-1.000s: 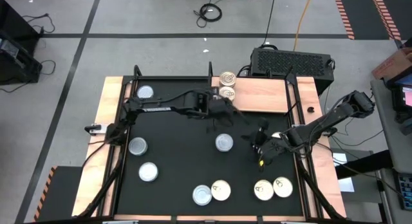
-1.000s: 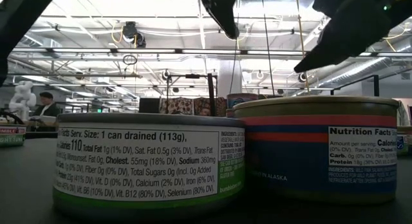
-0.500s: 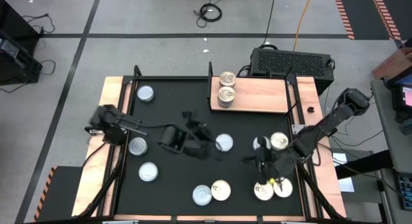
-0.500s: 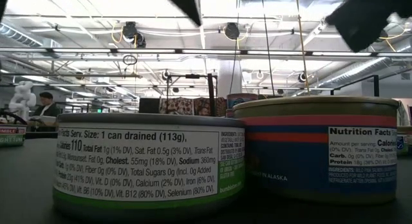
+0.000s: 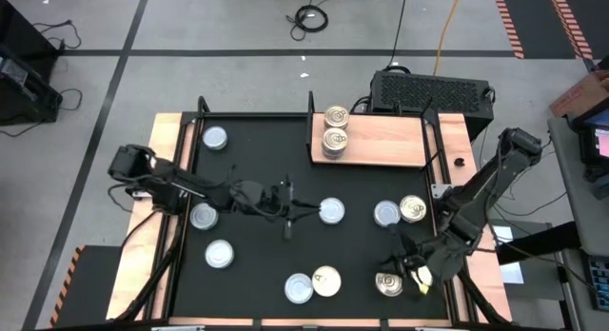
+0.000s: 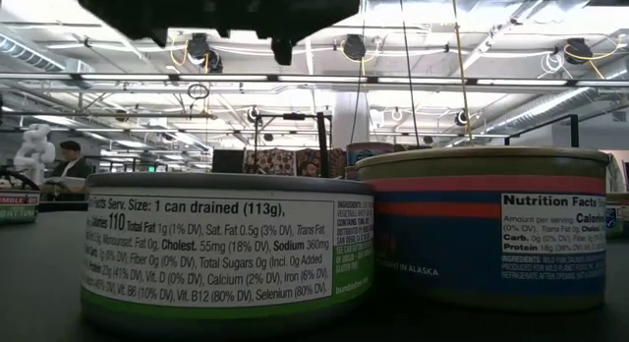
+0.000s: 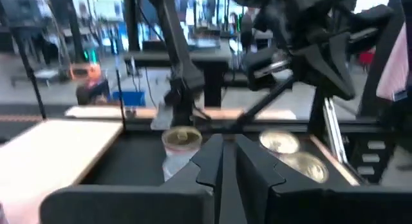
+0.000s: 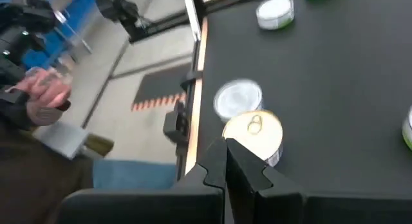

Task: Stack canned seafood by type on shelf
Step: Put the blue-pink tuna can on the shelf

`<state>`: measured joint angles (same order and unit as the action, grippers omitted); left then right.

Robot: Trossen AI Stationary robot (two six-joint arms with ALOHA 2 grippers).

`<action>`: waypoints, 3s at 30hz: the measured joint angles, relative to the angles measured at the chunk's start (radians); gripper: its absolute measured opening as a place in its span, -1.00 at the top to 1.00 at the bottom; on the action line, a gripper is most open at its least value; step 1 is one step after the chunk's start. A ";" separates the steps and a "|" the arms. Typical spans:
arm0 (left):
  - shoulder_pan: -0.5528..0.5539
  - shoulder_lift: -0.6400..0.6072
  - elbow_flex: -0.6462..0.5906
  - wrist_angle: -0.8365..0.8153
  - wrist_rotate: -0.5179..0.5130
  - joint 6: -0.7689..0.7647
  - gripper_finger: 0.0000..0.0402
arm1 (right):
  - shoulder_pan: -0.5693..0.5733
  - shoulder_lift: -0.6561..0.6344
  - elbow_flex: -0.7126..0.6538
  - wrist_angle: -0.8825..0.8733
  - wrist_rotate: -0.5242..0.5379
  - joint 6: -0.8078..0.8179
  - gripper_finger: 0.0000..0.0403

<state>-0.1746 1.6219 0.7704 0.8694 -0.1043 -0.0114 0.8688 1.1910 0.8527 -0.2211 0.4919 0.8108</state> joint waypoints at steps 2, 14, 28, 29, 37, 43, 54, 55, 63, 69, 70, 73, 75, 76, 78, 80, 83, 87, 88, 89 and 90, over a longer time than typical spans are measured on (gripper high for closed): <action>0.000 0.041 0.007 0.089 0.000 0.026 0.79 | 0.013 0.039 0.103 -0.155 -0.017 0.054 1.00; 0.044 0.242 0.169 0.116 0.187 0.086 0.79 | 0.038 0.427 0.532 -0.707 -0.408 0.197 1.00; 0.039 0.264 0.199 0.114 0.190 0.070 0.79 | 0.034 0.604 0.541 -0.852 -0.577 0.188 0.91; 0.036 0.264 0.199 0.113 0.190 0.071 0.79 | 0.034 0.604 0.541 -0.855 -0.576 0.177 0.88; 0.027 0.264 0.199 0.111 0.191 0.071 0.79 | 0.050 0.606 0.541 -0.799 -0.562 0.008 0.36; 0.027 0.264 0.199 0.108 0.197 0.071 0.79 | 0.086 0.647 0.541 -0.783 -0.518 -0.006 0.08; 0.028 0.263 0.198 0.076 0.198 0.071 0.79 | 0.115 0.709 0.541 -0.827 -0.465 0.068 0.18; 0.028 0.262 0.198 0.071 0.198 0.071 0.79 | 0.121 0.718 0.541 -0.827 -0.462 0.068 0.20; 0.030 0.262 0.198 0.061 0.198 0.077 0.79 | 0.175 0.779 0.547 -0.853 -0.336 0.095 0.42; 0.031 0.262 0.198 0.061 0.198 0.079 0.79 | 0.184 0.782 0.545 -0.873 -0.259 0.116 0.62; 0.032 0.262 0.198 0.061 0.198 0.079 0.79 | 0.184 0.787 0.544 -0.874 -0.255 0.105 0.65; 0.032 0.262 0.198 0.060 0.198 0.079 0.79 | 0.184 0.800 0.544 -0.873 -0.242 0.070 0.73; 0.032 0.262 0.198 0.060 0.198 0.079 0.79 | 0.189 0.813 0.545 -0.876 -0.233 0.055 0.77; 0.032 0.262 0.198 0.058 0.198 0.079 0.79 | 0.191 0.818 0.546 -0.877 -0.224 0.049 0.78; 0.032 0.262 0.198 0.055 0.198 0.079 0.79 | 0.191 0.825 0.547 -0.879 -0.217 0.037 0.82; 0.032 0.262 0.198 0.054 0.198 0.079 0.79 | 0.194 0.825 0.547 -0.882 -0.201 0.037 0.86; 0.032 0.262 0.198 0.054 0.198 0.079 0.79 | 0.193 0.827 0.545 -0.917 -0.117 0.058 0.96; 0.035 0.262 0.198 0.053 0.198 0.080 0.79 | 0.186 0.840 0.567 -1.042 -0.031 0.132 0.99; 0.036 0.262 0.198 0.052 0.198 0.079 0.79 | 0.183 0.839 0.576 -1.059 -0.024 0.148 1.00; 0.036 0.262 0.198 0.052 0.198 0.078 0.79 | 0.182 0.837 0.588 -1.076 -0.013 0.160 1.00; 0.037 0.262 0.198 0.051 0.198 0.078 0.79 | 0.180 0.835 0.593 -1.102 -0.001 0.169 1.00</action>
<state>-0.1378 1.8843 0.9684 0.9208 0.0937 0.0662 1.0488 2.0259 1.4457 -1.3229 0.4911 0.9795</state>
